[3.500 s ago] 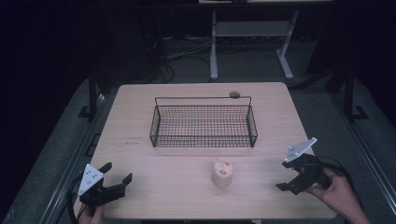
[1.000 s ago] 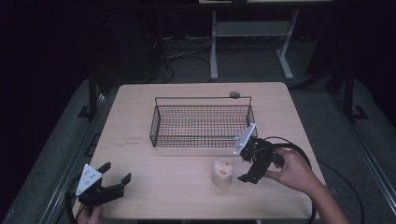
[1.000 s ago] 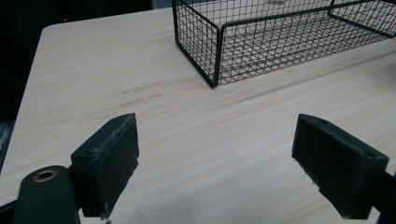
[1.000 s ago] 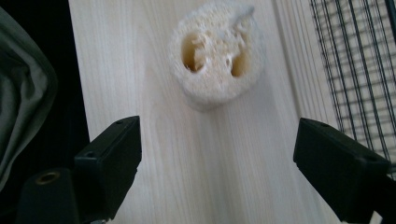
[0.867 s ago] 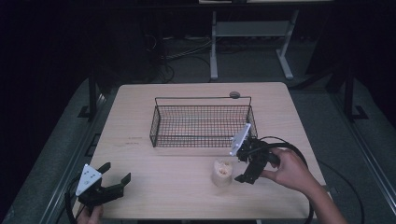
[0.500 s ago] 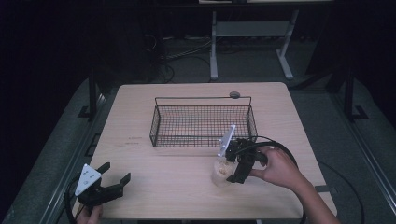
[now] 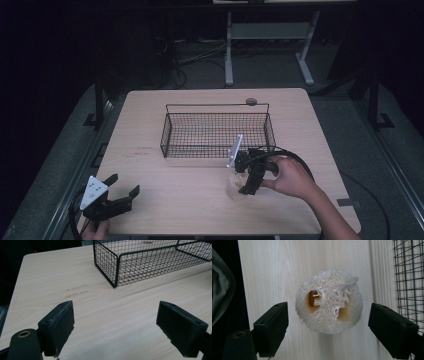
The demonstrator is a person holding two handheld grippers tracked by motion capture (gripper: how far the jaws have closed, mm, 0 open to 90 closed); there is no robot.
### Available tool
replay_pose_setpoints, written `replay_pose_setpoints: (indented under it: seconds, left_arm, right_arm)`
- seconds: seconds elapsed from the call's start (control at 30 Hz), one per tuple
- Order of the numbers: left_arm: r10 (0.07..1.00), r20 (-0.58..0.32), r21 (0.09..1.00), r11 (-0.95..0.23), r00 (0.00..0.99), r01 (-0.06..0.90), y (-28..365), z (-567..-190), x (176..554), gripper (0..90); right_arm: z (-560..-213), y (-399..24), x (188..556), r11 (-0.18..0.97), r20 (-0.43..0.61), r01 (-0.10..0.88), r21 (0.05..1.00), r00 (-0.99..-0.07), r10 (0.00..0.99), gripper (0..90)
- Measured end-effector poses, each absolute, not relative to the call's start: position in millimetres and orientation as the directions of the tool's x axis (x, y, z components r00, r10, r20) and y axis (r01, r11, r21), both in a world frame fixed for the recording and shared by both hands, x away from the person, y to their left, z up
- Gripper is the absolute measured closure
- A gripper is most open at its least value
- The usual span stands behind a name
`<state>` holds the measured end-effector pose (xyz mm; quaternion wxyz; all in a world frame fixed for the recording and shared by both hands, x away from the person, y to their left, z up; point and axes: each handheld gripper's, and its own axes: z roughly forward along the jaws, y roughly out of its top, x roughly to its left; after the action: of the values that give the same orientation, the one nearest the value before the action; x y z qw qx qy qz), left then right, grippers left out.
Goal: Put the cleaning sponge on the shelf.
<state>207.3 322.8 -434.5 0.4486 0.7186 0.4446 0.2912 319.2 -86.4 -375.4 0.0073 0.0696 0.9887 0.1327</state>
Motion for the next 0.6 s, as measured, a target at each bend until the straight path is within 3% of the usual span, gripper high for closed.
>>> replay_pose_setpoints:
  seconds: [0.6]
  left_arm:
    - [0.901,0.018,0.904,-0.2,0.433,0.378,323.8,-434.4,207.2,14.1]
  right_arm:
    - [-381.4,-74.8,322.2,0.968,0.032,0.119,0.22,-0.993,0.115,28.8]
